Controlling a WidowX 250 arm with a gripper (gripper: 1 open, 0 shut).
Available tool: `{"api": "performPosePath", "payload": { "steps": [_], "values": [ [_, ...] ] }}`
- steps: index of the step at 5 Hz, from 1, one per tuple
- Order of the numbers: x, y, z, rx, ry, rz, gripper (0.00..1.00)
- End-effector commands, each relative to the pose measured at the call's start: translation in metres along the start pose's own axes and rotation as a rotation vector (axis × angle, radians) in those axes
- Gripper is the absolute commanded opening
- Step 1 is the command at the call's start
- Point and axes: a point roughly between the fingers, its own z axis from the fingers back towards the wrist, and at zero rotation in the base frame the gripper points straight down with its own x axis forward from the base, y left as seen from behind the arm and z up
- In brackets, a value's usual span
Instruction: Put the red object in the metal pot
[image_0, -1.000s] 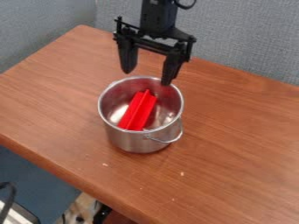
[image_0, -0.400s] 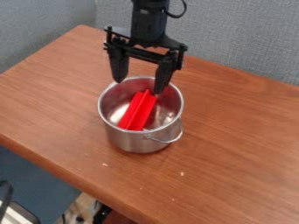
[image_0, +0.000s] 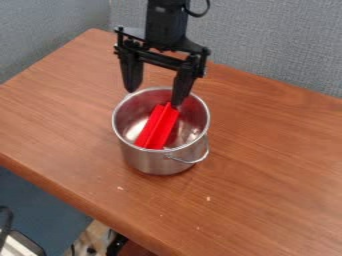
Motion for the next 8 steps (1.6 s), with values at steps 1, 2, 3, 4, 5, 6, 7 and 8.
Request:
{"api": "performPosePath", "payload": {
  "steps": [1, 2, 3, 4, 5, 6, 7, 8],
  "values": [
    [0.005, -0.010, 0.024, -0.015, -0.090, 0.000, 1.00],
    [0.007, -0.005, 0.024, -0.013, -0.099, -0.021, 1.00],
    [0.013, -0.001, 0.027, -0.013, -0.106, -0.018, 1.00],
    [0.025, 0.002, 0.035, 0.000, -0.123, -0.013, 1.00],
    [0.032, 0.005, 0.035, 0.035, -0.108, -0.015, 1.00],
    [0.037, 0.000, 0.037, 0.058, -0.092, -0.019, 1.00],
    [0.041, -0.004, 0.039, 0.078, -0.076, -0.028, 1.00],
    [0.028, 0.000, 0.040, 0.096, -0.045, -0.020, 1.00]
  ]
}}
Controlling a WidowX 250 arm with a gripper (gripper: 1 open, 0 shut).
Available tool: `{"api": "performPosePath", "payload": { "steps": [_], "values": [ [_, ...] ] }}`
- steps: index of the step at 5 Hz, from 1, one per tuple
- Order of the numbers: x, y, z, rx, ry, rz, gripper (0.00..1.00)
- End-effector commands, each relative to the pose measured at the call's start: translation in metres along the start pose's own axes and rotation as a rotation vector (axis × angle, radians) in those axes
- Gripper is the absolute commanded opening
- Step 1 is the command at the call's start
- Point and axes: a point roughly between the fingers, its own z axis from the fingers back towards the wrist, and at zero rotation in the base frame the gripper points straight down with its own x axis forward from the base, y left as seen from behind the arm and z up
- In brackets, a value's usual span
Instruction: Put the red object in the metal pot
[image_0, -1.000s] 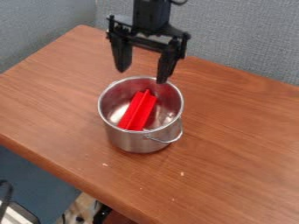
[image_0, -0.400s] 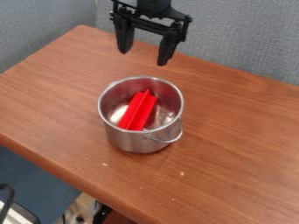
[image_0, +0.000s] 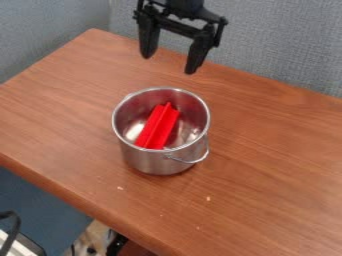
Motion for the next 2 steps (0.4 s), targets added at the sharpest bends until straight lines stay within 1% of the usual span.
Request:
{"api": "performPosePath", "payload": {
  "steps": [1, 2],
  "values": [
    [-0.0138, 0.0101, 0.0182, 0.006, -0.051, 0.019, 1.00],
    [-0.0151, 0.0065, 0.0281, 0.007, -0.048, 0.042, 1.00]
  ]
}}
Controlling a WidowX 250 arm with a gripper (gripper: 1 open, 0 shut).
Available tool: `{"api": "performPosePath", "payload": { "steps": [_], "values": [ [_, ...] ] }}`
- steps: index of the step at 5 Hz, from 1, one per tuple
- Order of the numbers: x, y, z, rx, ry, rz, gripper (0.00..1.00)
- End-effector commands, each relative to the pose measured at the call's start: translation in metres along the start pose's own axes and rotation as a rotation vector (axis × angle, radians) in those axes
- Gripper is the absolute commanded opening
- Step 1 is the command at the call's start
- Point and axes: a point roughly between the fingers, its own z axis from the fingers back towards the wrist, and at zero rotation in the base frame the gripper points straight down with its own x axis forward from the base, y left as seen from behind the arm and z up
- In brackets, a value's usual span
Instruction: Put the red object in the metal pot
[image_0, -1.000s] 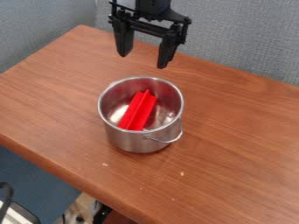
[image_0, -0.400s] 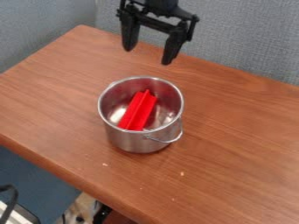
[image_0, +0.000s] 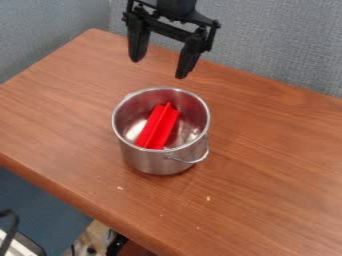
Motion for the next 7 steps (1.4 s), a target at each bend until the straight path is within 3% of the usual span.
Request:
{"api": "performPosePath", "payload": {
  "steps": [1, 4, 6, 7],
  "values": [
    [0.000, -0.002, 0.029, 0.003, -0.077, 0.027, 1.00],
    [0.011, 0.014, 0.013, 0.022, -0.018, 0.016, 1.00],
    [0.014, -0.007, -0.001, 0.043, -0.018, -0.064, 1.00],
    [0.011, -0.009, -0.008, 0.036, -0.019, -0.056, 1.00]
  ]
}}
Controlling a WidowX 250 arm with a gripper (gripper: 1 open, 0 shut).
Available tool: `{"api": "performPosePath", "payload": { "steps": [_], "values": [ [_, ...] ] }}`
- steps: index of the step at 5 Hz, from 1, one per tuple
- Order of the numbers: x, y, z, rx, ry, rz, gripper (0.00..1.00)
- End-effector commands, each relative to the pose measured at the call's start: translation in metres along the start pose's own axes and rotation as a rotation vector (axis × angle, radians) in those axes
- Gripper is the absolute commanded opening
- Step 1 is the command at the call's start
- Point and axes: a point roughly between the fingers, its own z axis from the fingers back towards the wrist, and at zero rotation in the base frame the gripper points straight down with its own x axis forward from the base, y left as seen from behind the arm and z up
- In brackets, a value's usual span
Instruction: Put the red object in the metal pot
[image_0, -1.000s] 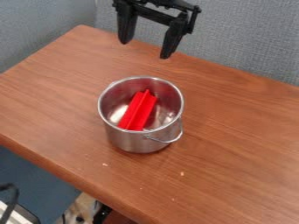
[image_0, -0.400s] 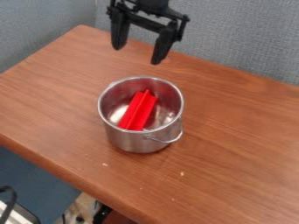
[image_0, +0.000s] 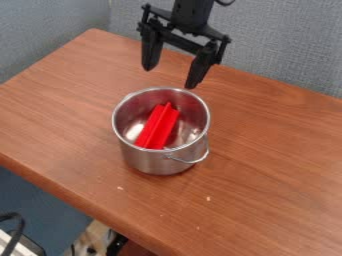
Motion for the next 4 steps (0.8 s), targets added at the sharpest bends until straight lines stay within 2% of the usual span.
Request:
{"api": "performPosePath", "payload": {
  "steps": [1, 2, 4],
  "values": [
    [-0.005, 0.001, 0.006, -0.008, -0.062, 0.017, 0.00],
    [-0.006, 0.002, 0.012, -0.021, -0.085, 0.057, 1.00],
    [-0.012, 0.004, 0.020, -0.053, -0.121, 0.137, 1.00]
  ]
}}
